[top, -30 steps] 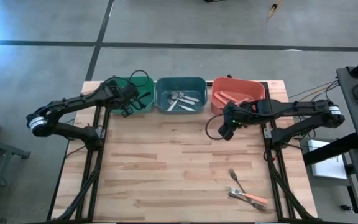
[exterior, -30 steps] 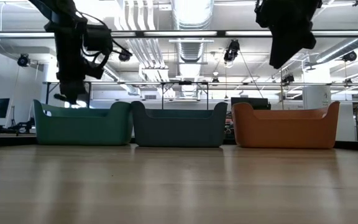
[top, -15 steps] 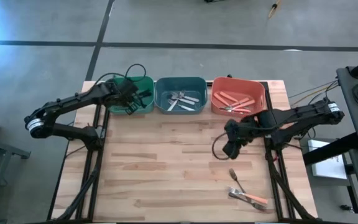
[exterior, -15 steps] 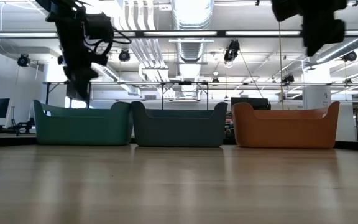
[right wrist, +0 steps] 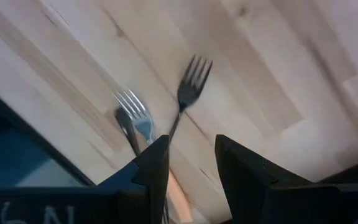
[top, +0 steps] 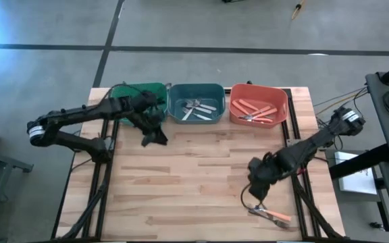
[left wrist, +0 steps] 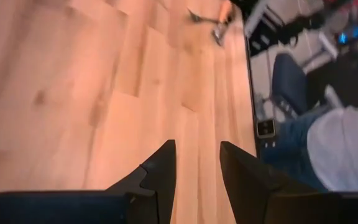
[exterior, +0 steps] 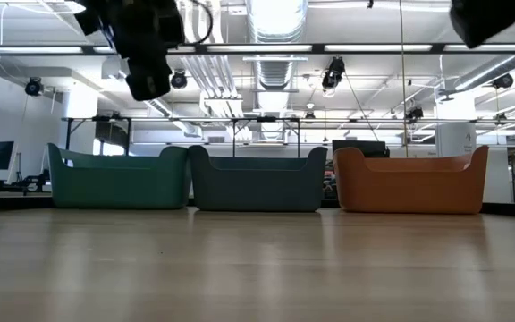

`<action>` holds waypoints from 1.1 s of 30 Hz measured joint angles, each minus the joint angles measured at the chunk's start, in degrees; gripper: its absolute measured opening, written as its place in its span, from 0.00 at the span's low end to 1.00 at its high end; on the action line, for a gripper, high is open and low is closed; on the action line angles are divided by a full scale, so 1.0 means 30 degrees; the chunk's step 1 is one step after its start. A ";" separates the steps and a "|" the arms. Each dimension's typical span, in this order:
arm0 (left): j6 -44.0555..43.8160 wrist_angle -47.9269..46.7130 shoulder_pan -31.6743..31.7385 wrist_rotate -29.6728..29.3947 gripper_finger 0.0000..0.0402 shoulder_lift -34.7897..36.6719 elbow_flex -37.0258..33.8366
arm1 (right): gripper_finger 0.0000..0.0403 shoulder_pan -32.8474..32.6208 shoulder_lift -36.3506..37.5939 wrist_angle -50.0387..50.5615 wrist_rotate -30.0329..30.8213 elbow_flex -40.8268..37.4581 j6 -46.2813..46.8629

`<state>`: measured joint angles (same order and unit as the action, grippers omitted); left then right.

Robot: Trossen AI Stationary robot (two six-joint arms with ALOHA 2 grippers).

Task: Sort silverware by color (type)
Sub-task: Put the black fork into the green bin

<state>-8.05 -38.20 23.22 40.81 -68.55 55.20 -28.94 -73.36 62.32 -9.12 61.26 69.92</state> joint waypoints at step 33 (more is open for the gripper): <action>-0.1488 0.3678 -0.7604 -0.2188 0.27 0.0029 0.5448 | 0.29 -0.2517 -0.6571 -0.6574 -0.1710 -0.2854 0.0459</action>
<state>-12.51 -27.17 0.40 34.24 -68.47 71.55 -36.49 -93.07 42.60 -14.24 52.70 71.30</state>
